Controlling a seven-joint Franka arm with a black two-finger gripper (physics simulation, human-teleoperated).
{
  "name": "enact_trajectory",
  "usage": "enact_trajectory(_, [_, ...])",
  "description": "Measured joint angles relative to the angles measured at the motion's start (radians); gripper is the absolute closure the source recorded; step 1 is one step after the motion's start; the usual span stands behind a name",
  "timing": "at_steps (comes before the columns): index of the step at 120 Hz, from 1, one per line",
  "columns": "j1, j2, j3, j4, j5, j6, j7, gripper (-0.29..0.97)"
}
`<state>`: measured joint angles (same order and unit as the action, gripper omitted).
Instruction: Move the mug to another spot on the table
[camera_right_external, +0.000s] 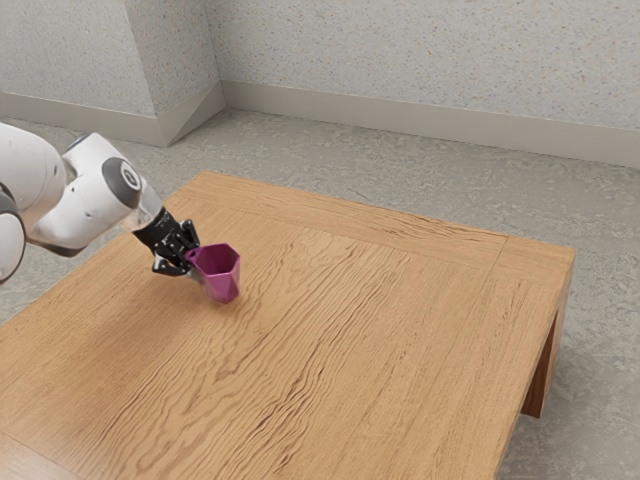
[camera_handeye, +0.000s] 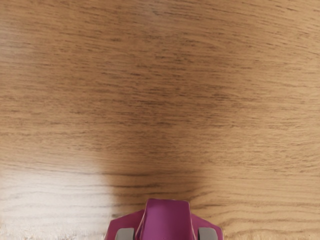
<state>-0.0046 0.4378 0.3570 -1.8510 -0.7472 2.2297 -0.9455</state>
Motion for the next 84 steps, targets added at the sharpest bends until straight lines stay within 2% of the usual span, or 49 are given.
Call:
enact_trajectory(15, [0.003,0.003,0.004,0.002,-0.109,-0.073,0.039,0.69])
enact_trajectory(30, [-0.008,-0.002,0.002,-0.018,-0.179,-0.129,0.070,0.69])
enact_trajectory(54, [-0.039,-0.020,0.000,-0.080,-0.242,-0.164,0.111,0.70])
enact_trajectory(84, [-0.052,-0.079,0.000,-0.180,-0.284,-0.176,0.155,0.70])
